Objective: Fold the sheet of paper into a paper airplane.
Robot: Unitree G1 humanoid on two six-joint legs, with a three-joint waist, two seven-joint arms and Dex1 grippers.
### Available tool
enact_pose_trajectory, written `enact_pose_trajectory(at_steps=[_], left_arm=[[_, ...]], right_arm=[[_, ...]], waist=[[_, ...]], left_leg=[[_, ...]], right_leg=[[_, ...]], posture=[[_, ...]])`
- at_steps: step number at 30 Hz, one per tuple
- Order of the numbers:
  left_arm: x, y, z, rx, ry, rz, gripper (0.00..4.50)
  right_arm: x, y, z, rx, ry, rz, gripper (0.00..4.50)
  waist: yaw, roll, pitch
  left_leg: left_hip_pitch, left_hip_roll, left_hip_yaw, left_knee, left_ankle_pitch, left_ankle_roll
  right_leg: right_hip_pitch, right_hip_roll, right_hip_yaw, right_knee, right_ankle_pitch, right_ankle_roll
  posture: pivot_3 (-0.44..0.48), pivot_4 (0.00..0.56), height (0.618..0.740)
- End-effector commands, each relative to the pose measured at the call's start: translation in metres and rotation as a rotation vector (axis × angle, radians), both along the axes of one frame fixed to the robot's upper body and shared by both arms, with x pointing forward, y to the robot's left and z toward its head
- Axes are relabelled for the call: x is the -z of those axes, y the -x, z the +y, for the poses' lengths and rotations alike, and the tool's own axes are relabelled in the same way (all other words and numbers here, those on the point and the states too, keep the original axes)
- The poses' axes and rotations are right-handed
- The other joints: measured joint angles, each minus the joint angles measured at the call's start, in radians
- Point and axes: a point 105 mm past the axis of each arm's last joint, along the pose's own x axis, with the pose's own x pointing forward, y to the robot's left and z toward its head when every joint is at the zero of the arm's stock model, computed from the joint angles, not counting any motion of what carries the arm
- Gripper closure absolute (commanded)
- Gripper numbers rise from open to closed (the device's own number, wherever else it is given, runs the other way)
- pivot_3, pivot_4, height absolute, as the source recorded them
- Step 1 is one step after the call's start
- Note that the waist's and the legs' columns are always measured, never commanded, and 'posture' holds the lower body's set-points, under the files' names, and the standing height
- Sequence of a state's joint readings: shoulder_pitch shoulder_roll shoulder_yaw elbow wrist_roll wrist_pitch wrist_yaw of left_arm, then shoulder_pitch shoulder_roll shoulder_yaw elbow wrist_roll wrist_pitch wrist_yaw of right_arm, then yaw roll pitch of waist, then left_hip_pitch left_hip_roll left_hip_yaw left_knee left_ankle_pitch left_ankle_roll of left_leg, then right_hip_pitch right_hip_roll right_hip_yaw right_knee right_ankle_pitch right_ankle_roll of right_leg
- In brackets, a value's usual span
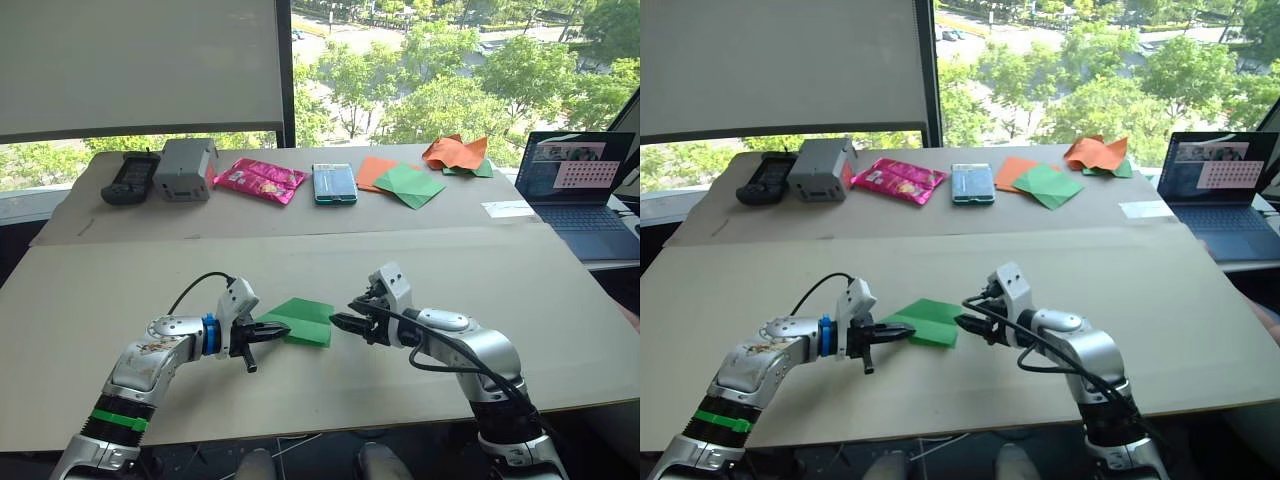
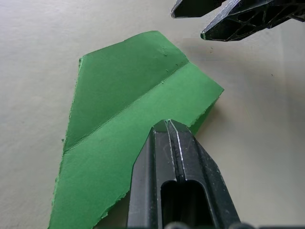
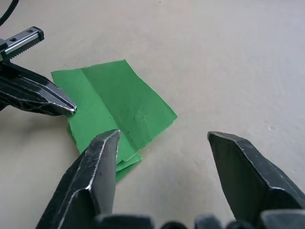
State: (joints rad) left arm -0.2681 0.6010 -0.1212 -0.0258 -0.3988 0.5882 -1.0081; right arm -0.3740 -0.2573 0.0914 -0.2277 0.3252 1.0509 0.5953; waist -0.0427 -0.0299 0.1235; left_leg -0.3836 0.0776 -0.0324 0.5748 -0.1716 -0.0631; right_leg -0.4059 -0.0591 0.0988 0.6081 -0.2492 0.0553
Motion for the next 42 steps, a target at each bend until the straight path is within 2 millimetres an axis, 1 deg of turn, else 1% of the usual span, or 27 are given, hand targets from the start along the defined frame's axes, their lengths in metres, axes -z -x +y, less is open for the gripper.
enact_pose_trajectory(at_steps=[1,2,3,6,11,14,16,19,21,22,23,25,28,30,32,34,37,41,42], left_arm=[[-0.009,0.001,-0.003,0.014,0.016,-0.034,4.5],[-0.009,0.0,-0.003,0.014,0.015,-0.034,4.5],[-0.009,0.0,-0.003,0.014,0.015,-0.033,4.5],[-0.009,0.0,-0.003,0.012,0.015,-0.031,4.5],[-0.008,0.001,-0.003,0.012,0.015,-0.028,4.5],[-0.009,0.002,-0.003,0.012,0.017,-0.027,4.5],[-0.008,0.002,-0.003,0.011,0.016,-0.027,4.5],[-0.008,0.002,-0.002,0.009,0.015,-0.027,4.5],[-0.008,0.002,-0.002,0.008,0.014,-0.027,4.5],[-0.008,0.002,-0.002,0.007,0.014,-0.026,4.5],[-0.008,0.003,-0.002,0.006,0.014,-0.026,4.5],[-0.008,0.003,-0.001,0.005,0.011,-0.026,4.5],[-0.008,0.003,-0.001,0.004,0.009,-0.024,4.5],[-0.008,0.003,-0.001,0.004,0.007,-0.025,4.5],[-0.007,0.003,0.0,0.003,0.006,-0.024,4.5],[-0.007,0.003,0.0,0.002,0.0,-0.023,4.5],[-0.006,0.003,0.001,0.0,-0.005,-0.024,4.5],[-0.005,0.004,0.002,0.003,-0.006,-0.021,4.5],[-0.005,0.004,0.002,0.003,-0.006,-0.021,4.5]], right_arm=[[-0.008,-0.002,0.006,0.001,-0.048,0.029,0.83],[-0.008,-0.002,0.007,-0.003,-0.056,0.037,0.83],[-0.009,0.0,0.012,-0.015,-0.1,0.064,0.83],[-0.014,0.002,0.021,-0.028,-0.187,0.12,0.83],[-0.016,-0.001,0.025,-0.008,-0.236,0.143,0.83],[-0.012,-0.004,0.024,0.003,-0.221,0.137,0.83],[-0.01,-0.005,0.022,0.007,-0.21,0.132,1.37],[-0.007,-0.005,0.021,0.009,-0.194,0.124,2.35],[-0.007,-0.005,0.021,0.005,-0.198,0.12,3.1],[-0.008,-0.005,0.021,0.001,-0.198,0.114,3.38],[-0.008,-0.005,0.022,-0.001,-0.198,0.11,3.8],[-0.009,-0.004,0.023,-0.011,-0.196,0.097,4.44],[-0.009,-0.001,0.026,-0.034,-0.18,0.068,4.48],[-0.011,0.001,0.028,-0.077,-0.136,-0.022,4.48],[-0.015,0.006,0.031,-0.116,-0.131,-0.087,4.48],[-0.02,0.013,0.034,-0.171,-0.117,-0.19,4.48],[-0.025,0.019,0.035,-0.221,-0.064,-0.367,4.48],[-0.02,0.026,0.038,-0.294,0.039,-0.563,4.48],[-0.02,0.028,0.039,-0.318,0.075,-0.637,4.48]], waist=[[-0.001,0.0,0.0],[-0.001,0.0,0.0],[-0.001,0.0,0.0],[-0.001,0.0,0.0],[0.0,0.001,0.001],[0.0,0.002,0.001],[-0.001,0.002,0.001],[-0.002,0.003,0.002],[-0.003,0.003,0.002],[-0.003,0.003,0.002],[-0.003,0.003,0.002],[-0.003,0.003,0.002],[-0.002,0.003,0.002],[-0.002,0.003,0.002],[-0.002,0.003,0.002],[-0.002,0.003,0.002],[-0.002,0.003,0.002],[-0.002,0.003,0.002],[-0.002,0.003,0.002]], left_leg=[[0.0,0.0,0.0,0.0,0.001,0.001],[-0.001,0.0,0.0,0.0,0.002,0.003],[0.0,0.0,0.0,0.0,0.003,0.005],[0.0,0.0,0.0,0.0,0.003,0.005],[0.0,0.0,0.0,0.0,0.003,0.005],[-0.001,0.0,0.0,0.0,0.002,0.004],[-0.001,0.0,0.0,0.0,0.003,0.004],[-0.002,0.0,0.0,-0.001,0.003,0.005],[-0.001,0.0,0.0,-0.001,0.003,0.005],[-0.001,0.0,0.0,-0.001,0.003,0.005],[-0.001,0.0,0.0,-0.001,0.003,0.005],[-0.001,0.0,0.0,-0.001,0.003,0.005],[-0.001,0.0,0.0,-0.001,0.003,0.005],[-0.001,0.0,0.0,-0.001,0.003,0.004],[-0.001,0.0,0.0,-0.001,0.002,0.004],[-0.001,0.0,0.0,-0.001,-0.001,-0.001],[-0.001,0.0,0.0,-0.001,-0.001,-0.001],[-0.001,0.0,-0.001,-0.001,-0.001,-0.002],[-0.001,0.0,-0.001,-0.001,-0.001,-0.002]], right_leg=[[0.0,0.0,0.0,0.0,0.0,0.0],[0.0,0.0,0.0,0.0,0.0,0.0],[0.0,0.0,0.0,0.0,0.0,0.0],[0.0,0.0,0.0,0.0,0.0,0.0],[-0.001,0.0,0.0,0.0,0.0,0.0],[-0.001,0.0,0.0,0.0,0.0,0.0],[-0.001,0.0,0.0,0.0,0.0,0.0],[0.0,0.0,0.0,0.0,0.0,0.0],[0.0,0.0,0.0,0.0,0.0,0.0],[0.0,0.0,0.0,0.0,0.0,0.0],[0.0,0.0,0.0,0.0,0.0,0.0],[0.0,0.0,0.0,0.0,0.0,0.0],[-0.001,0.0,0.0,0.0,0.0,0.0],[-0.001,0.0,0.0,0.0,0.0,0.0],[-0.001,0.0,0.0,-0.001,0.0,0.0],[-0.001,0.0,0.0,-0.001,0.0,0.0],[-0.002,0.0,0.0,-0.001,0.0,0.0],[-0.002,0.0,0.0,-0.003,0.0,0.0],[-0.002,0.0,0.0,-0.005,0.0,0.0]], posture=[[0.0,0.15,0.721],[0.0,0.15,0.721],[0.0,0.15,0.721],[0.0,0.15,0.721],[0.0,0.15,0.721],[0.0,0.15,0.721],[0.0,0.15,0.721],[0.0,0.15,0.721],[0.0,0.15,0.721],[0.0,0.15,0.721],[0.0,0.15,0.721],[0.0,0.15,0.721],[0.0,0.15,0.721],[0.0,0.15,0.721],[0.0,0.15,0.721],[0.0,0.15,0.721],[0.0,0.15,0.721],[0.0,0.15,0.721],[0.0,0.15,0.721]])
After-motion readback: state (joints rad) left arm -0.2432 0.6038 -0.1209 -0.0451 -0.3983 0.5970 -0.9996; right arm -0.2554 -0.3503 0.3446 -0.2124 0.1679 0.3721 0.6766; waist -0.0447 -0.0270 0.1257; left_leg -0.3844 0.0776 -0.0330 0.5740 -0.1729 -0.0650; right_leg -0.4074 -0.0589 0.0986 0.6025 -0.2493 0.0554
